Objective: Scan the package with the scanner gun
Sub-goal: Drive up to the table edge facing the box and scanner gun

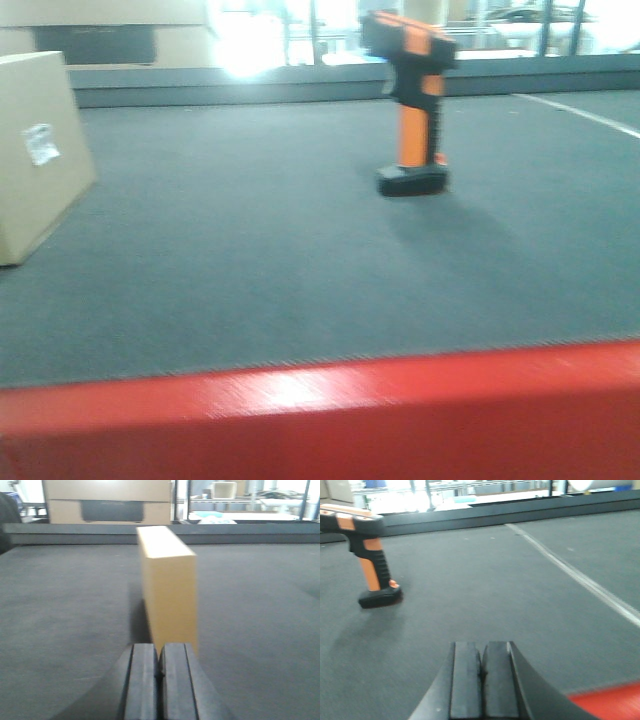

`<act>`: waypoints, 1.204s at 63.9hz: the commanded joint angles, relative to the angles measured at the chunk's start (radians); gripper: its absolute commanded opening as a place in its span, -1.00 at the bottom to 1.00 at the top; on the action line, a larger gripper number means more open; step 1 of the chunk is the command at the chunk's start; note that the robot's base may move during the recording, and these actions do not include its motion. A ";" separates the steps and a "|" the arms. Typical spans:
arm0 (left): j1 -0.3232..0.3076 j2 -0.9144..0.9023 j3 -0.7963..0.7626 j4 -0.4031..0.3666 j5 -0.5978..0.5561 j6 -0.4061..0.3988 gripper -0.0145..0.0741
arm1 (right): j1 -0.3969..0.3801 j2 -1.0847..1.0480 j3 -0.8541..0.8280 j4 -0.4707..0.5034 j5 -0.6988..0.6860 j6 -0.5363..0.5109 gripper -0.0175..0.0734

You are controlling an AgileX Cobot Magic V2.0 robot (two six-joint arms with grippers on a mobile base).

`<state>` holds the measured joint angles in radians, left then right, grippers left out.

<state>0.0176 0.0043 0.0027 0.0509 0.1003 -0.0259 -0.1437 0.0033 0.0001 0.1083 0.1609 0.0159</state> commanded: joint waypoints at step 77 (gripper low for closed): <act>-0.001 -0.004 -0.003 -0.002 -0.021 -0.004 -0.92 | 0.084 -0.003 0.000 -0.004 -0.019 -0.002 -0.97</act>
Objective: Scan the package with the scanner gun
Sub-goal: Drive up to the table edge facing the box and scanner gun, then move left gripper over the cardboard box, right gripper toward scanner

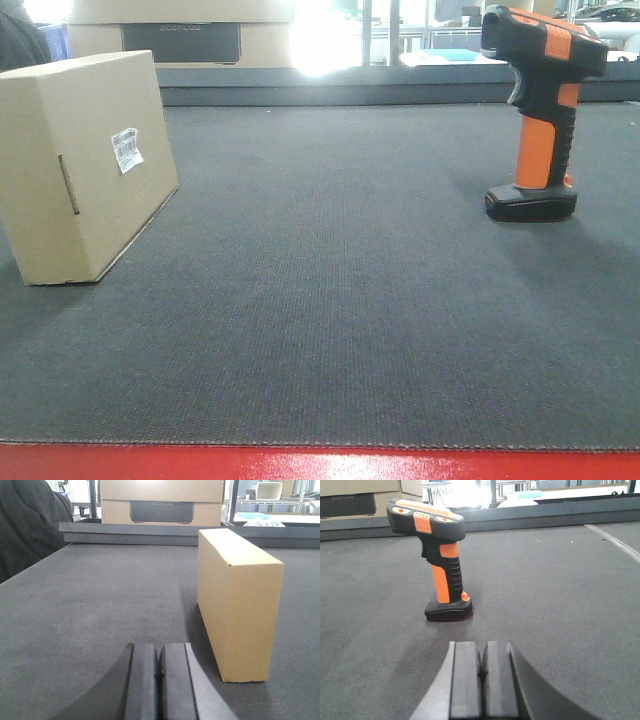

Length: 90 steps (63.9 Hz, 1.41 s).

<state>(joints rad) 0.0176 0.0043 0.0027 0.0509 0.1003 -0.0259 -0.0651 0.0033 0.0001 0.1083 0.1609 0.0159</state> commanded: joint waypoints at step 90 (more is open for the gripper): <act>-0.001 0.070 -0.400 -0.003 0.004 -0.004 -0.46 | 0.005 0.053 -0.392 -0.006 0.073 -0.004 -0.97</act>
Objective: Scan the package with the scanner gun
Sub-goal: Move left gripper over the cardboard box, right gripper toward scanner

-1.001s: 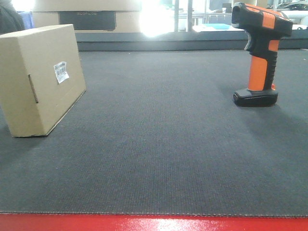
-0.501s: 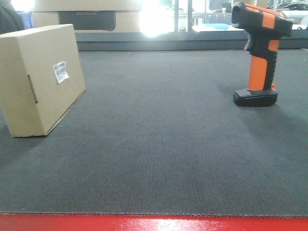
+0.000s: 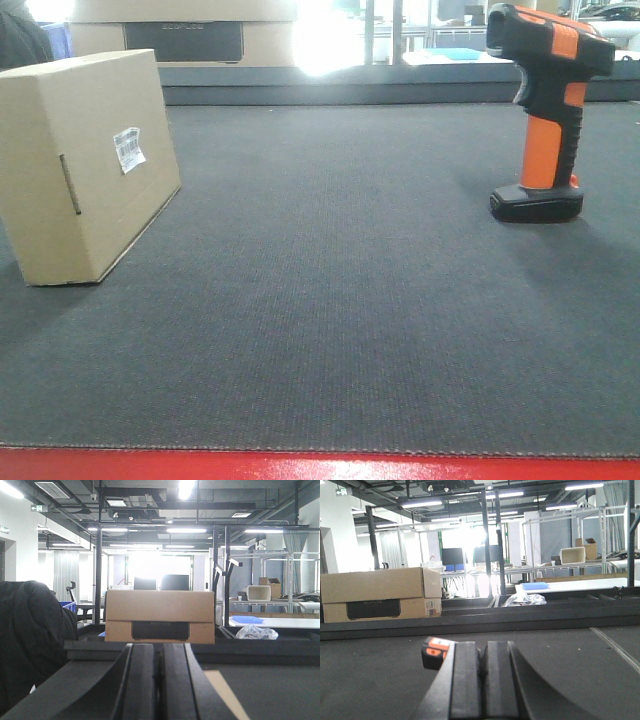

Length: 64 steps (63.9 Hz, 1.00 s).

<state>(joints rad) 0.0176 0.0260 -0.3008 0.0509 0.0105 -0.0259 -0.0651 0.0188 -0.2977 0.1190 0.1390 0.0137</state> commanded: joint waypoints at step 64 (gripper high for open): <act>-0.193 1.149 -1.035 -0.051 0.994 -0.004 0.68 | 0.037 0.302 -0.213 -0.019 0.135 -0.002 0.64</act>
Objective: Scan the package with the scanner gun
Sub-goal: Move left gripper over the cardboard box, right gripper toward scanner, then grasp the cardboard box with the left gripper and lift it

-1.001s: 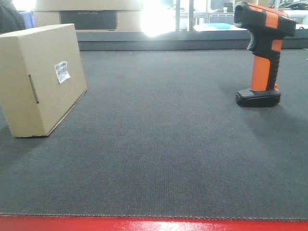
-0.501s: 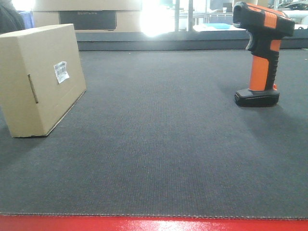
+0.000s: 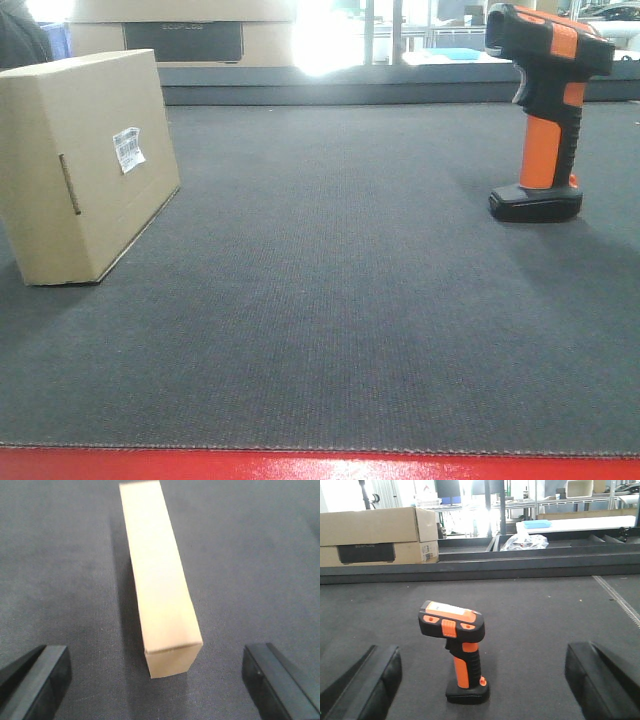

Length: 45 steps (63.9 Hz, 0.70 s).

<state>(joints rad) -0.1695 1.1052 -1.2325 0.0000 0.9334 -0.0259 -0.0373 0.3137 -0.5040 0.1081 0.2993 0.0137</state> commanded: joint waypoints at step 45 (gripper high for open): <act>-0.006 0.660 -0.539 -0.024 0.288 -0.003 0.68 | 0.022 0.007 -0.007 -0.008 -0.025 -0.002 0.64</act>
<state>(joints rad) -0.1695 1.7409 -1.7615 -0.0142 1.2225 -0.0259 -0.0182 0.3137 -0.5040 0.1064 0.2993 0.0137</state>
